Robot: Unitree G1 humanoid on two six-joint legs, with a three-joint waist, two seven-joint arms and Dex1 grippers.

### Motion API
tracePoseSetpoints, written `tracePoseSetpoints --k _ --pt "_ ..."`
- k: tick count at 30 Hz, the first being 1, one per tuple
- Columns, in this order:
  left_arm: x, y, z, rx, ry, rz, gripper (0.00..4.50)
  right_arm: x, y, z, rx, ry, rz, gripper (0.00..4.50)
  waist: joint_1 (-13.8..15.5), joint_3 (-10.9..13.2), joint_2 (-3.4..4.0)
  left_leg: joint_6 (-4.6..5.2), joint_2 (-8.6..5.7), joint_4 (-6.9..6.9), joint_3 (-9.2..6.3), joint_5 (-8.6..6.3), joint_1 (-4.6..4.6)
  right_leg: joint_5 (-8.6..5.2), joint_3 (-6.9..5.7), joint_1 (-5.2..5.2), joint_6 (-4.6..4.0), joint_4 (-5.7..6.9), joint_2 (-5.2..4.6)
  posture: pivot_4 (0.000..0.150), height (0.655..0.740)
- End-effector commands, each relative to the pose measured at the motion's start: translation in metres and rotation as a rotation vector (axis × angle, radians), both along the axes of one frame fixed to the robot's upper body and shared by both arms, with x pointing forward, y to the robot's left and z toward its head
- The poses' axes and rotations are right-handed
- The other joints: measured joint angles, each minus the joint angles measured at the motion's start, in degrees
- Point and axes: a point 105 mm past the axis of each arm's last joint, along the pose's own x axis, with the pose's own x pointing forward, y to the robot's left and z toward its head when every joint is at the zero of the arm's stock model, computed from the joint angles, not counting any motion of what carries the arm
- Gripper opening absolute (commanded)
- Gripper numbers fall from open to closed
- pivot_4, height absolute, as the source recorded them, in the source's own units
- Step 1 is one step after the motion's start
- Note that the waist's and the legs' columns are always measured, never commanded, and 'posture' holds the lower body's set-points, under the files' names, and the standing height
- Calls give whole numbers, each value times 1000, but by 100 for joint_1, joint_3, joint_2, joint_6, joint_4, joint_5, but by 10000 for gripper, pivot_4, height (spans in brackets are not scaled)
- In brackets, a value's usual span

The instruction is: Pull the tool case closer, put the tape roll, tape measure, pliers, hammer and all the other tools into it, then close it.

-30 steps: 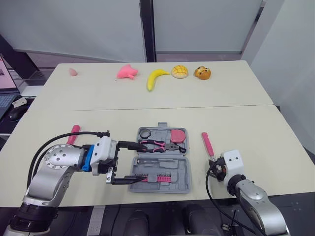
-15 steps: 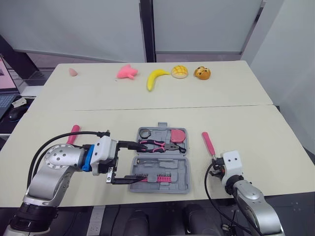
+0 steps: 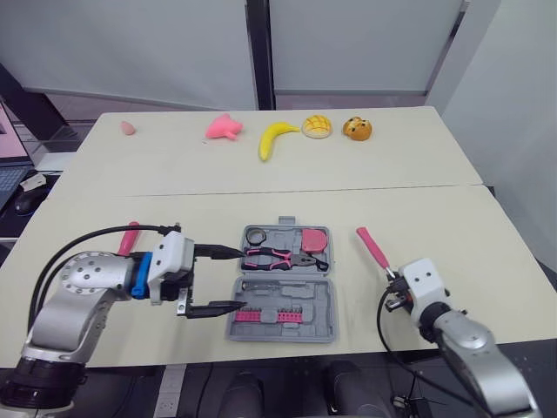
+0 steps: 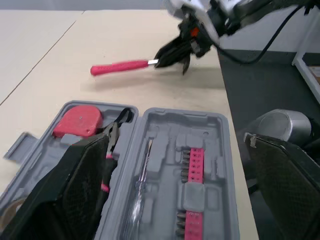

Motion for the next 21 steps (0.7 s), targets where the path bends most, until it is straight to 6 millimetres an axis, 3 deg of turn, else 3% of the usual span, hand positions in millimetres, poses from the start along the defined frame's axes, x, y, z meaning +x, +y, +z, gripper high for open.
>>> tracePoseSetpoints --k 1,4,8,16,21 --pt "1 22 0 92 -40 41 45000 -7 17 40 -138 -14 241 2172 1 2 4 0 1 0 -4 0 1 0 -3 1 -1 1 2 1500 7400" --pt "0 36 -4 148 -36 65 45000 -15 26 54 -271 50 426 2172 15 4 1 0 2 -1 -5 0 -1 -2 -5 0 -4 -1 2 1500 7400" --pt "-6 45 -10 208 -9 59 45000 -22 54 67 -385 114 693 2172 2 9 -4 0 2 0 -3 0 -5 -2 -4 -4 -3 -5 1 1500 7400" --pt "-13 46 -22 305 19 31 45000 -19 112 51 -400 226 940 2172 18 11 -8 0 3 4 -5 0 -32 0 -10 -28 -5 -6 0 1500 7400" --pt "-13 45 -23 333 7 38 45000 -12 131 47 -423 233 983 2172 19 10 -8 0 3 5 -7 0 -47 15 -12 -44 -28 -2 0 1500 7400"
